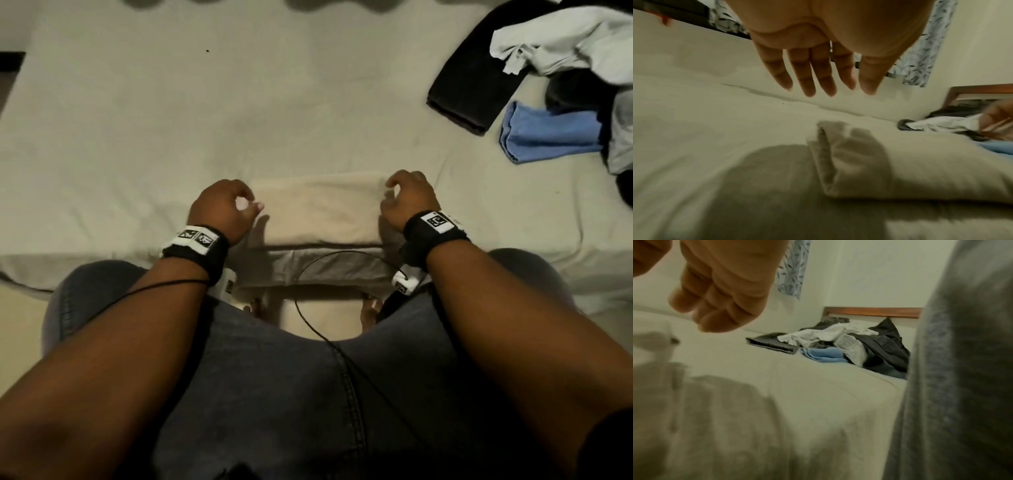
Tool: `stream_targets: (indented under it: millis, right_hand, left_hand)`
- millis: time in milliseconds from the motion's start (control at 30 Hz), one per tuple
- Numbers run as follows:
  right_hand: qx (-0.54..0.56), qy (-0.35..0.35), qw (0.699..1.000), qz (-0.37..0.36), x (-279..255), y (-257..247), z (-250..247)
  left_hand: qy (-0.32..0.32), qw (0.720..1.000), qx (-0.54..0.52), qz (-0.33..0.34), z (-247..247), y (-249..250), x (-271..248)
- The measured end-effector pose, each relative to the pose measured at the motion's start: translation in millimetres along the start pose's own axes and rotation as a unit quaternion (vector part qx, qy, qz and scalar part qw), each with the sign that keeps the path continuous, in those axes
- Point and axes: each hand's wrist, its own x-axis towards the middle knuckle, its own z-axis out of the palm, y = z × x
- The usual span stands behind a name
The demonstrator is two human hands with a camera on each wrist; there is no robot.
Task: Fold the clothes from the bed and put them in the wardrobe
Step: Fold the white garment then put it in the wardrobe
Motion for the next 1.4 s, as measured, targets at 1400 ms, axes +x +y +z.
stream_targets:
  millis: [1400]
  right_hand:
    - [-0.161, -0.247, 0.945, 0.142, -27, 36, 14]
  left_hand:
    - [-0.248, 0.933, -0.055, -0.256, 37, -13, -33]
